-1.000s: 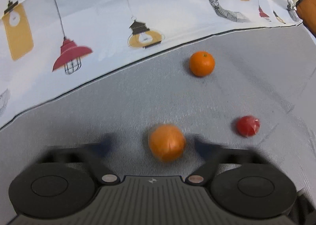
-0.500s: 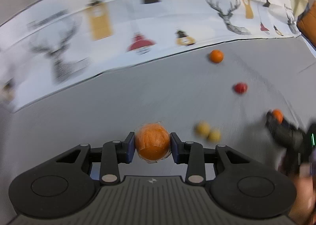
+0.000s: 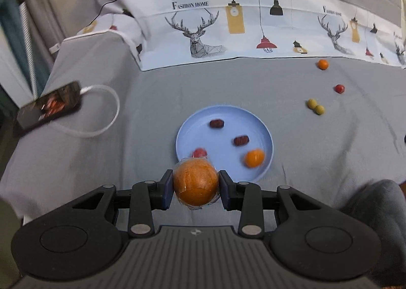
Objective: Organize fruits
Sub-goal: 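Carry both held tangerines over the blue plate with both tools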
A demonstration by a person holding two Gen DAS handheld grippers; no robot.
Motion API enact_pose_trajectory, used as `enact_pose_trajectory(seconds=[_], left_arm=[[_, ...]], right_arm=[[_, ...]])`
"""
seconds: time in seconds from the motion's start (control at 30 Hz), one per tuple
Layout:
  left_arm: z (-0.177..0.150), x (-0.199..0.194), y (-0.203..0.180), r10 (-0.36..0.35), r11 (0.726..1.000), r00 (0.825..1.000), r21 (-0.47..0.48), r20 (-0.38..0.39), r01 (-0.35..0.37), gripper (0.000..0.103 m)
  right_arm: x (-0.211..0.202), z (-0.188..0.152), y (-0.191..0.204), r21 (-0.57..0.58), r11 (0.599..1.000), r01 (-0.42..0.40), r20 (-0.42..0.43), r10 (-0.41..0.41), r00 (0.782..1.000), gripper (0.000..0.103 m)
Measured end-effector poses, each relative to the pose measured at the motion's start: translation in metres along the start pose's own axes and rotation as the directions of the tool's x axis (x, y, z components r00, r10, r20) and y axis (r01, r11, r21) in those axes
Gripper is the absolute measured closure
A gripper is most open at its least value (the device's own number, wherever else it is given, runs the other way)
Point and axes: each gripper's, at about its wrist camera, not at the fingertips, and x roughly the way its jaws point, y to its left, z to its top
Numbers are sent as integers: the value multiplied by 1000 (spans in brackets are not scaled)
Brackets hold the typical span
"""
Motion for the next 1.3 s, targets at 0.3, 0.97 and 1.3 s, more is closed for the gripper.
enact_pose_trajectory(seconds=[0.3,0.97,1.3], left_arm=[[-59,-44,14,-30,997,997,-64,65,34,62],[-88,-65,33,-66,991,994,-110,85,75,62],[-89,-59,34,-65,991,995,-116,73,73,62]], right_arm=[[-84,-16,72,-165,954,-251,-45,247,968,68],[-128,-25,116,-315,905,-285,-25,292,956,68],[-124,-25,116,-319,901,-293,-46,294,955,68]])
